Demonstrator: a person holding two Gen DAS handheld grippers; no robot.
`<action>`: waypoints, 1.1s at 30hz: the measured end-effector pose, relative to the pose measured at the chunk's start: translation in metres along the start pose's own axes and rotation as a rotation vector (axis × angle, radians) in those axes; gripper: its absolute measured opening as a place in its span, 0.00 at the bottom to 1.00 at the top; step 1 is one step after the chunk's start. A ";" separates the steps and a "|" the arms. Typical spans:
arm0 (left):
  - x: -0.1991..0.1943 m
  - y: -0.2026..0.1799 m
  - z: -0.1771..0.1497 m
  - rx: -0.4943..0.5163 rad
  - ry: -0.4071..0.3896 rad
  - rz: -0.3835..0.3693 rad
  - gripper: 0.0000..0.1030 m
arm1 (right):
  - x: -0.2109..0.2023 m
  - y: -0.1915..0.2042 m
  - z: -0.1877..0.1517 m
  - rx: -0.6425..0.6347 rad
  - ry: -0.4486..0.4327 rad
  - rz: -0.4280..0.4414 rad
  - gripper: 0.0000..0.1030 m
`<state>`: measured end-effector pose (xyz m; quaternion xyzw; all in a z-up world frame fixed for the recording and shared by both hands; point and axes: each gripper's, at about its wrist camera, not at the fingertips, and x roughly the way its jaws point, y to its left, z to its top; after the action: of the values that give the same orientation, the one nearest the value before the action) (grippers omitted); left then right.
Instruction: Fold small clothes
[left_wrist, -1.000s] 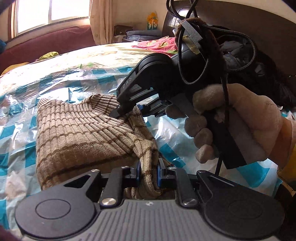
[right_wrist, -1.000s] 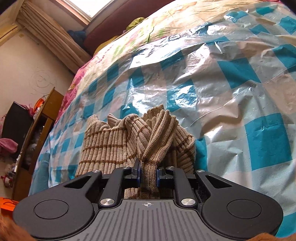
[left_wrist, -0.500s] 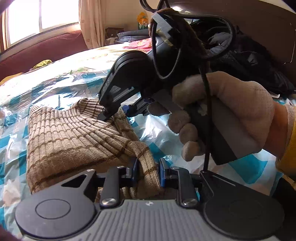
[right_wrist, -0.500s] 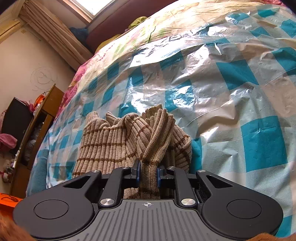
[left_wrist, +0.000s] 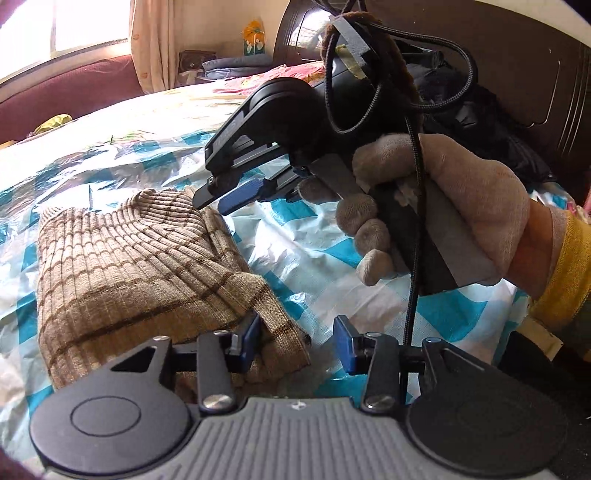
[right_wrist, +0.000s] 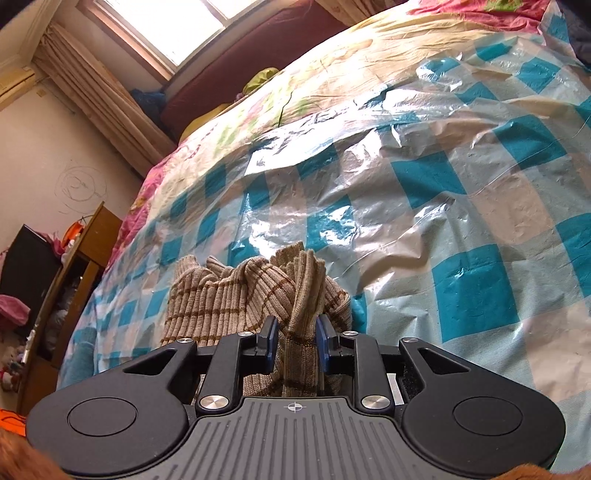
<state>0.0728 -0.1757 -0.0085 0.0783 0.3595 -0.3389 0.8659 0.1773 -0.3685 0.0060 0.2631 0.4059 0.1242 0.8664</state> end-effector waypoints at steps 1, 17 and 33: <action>-0.004 0.003 -0.001 -0.001 -0.002 -0.001 0.45 | -0.002 0.001 0.000 -0.002 -0.008 -0.003 0.23; -0.063 0.043 -0.004 -0.112 -0.082 0.058 0.46 | 0.040 0.039 -0.002 -0.132 0.021 -0.045 0.36; -0.029 0.082 -0.003 -0.137 -0.080 0.175 0.48 | 0.029 -0.008 -0.008 0.058 -0.038 -0.076 0.08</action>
<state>0.1091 -0.0974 -0.0001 0.0361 0.3386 -0.2395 0.9092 0.1892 -0.3602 -0.0212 0.2747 0.4024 0.0743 0.8701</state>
